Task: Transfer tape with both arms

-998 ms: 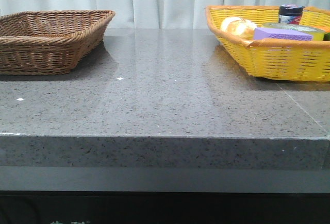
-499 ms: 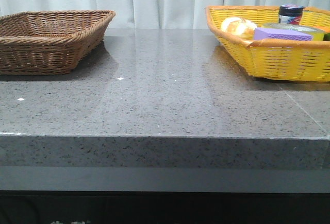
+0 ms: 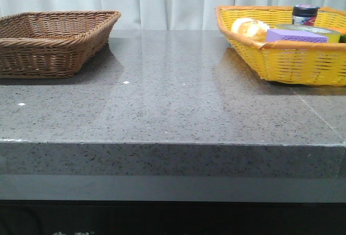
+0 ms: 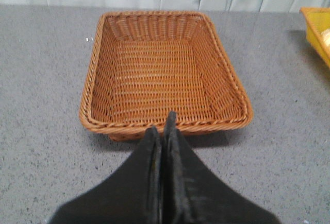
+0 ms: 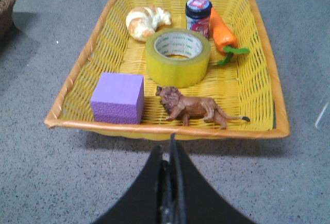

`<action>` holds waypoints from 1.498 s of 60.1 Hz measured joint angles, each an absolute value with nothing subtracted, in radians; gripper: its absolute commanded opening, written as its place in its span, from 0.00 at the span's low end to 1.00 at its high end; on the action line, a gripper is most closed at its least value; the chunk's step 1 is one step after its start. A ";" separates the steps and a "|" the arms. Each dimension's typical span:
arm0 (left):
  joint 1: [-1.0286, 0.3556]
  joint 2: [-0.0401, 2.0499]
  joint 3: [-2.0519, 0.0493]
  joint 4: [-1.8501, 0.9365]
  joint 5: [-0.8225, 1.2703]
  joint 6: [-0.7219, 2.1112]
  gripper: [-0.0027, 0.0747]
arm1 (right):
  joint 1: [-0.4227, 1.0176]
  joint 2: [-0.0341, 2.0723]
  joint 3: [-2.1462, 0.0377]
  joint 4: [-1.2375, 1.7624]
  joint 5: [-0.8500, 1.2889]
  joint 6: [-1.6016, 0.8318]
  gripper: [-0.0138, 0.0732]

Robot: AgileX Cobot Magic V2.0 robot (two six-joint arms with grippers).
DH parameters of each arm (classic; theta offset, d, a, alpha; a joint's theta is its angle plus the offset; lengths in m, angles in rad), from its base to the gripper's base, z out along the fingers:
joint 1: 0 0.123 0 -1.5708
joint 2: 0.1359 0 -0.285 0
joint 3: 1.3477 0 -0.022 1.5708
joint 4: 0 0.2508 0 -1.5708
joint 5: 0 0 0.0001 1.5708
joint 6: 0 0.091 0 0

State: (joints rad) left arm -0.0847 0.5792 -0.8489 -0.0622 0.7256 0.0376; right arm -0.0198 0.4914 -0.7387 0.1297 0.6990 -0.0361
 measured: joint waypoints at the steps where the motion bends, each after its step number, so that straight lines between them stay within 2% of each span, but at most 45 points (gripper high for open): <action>1: -0.085 0.585 -0.847 -0.062 0.726 0.038 0.01 | -0.020 0.494 -0.739 0.130 0.702 -0.036 0.08; 9: -0.085 0.614 -0.841 -0.062 0.730 0.038 0.01 | -0.020 0.516 -0.739 0.128 0.724 -0.036 0.10; 13: -0.085 0.621 -0.841 -0.058 0.730 0.038 0.04 | -0.020 0.525 -0.739 0.124 0.733 -0.038 0.18; 18: -0.085 0.623 -0.841 -0.051 0.730 0.049 0.21 | -0.020 0.534 -0.739 0.124 0.737 -0.038 0.40; 20: -0.085 0.623 -0.841 -0.049 0.730 0.053 0.32 | -0.020 0.536 -0.739 0.124 0.739 -0.038 0.52; 25: -0.085 0.623 -0.841 -0.049 0.730 0.057 0.57 | -0.020 0.537 -0.739 0.124 0.746 -0.038 0.73; 28: -0.085 0.623 -0.841 -0.049 0.730 0.059 0.69 | -0.020 0.537 -0.739 0.122 0.750 -0.042 0.82; 30: -0.085 0.623 -0.841 -0.049 0.728 0.060 0.73 | -0.020 0.537 -0.739 0.122 0.750 -0.042 0.83; 43: -0.089 0.623 -0.841 -0.126 0.717 0.102 0.74 | -0.020 0.567 -0.751 0.120 0.750 -0.042 0.78; 53: -0.156 0.623 -0.840 -0.302 0.705 0.256 0.74 | -0.020 0.671 -0.826 0.120 0.753 -0.024 0.75; 73: -0.350 0.626 -0.840 -0.395 0.704 0.316 0.74 | -0.024 1.046 -1.123 0.120 0.838 0.010 0.75; 90: -0.564 0.750 -0.840 -0.392 0.749 0.318 0.74 | -0.103 1.379 -1.443 0.120 0.991 0.011 0.75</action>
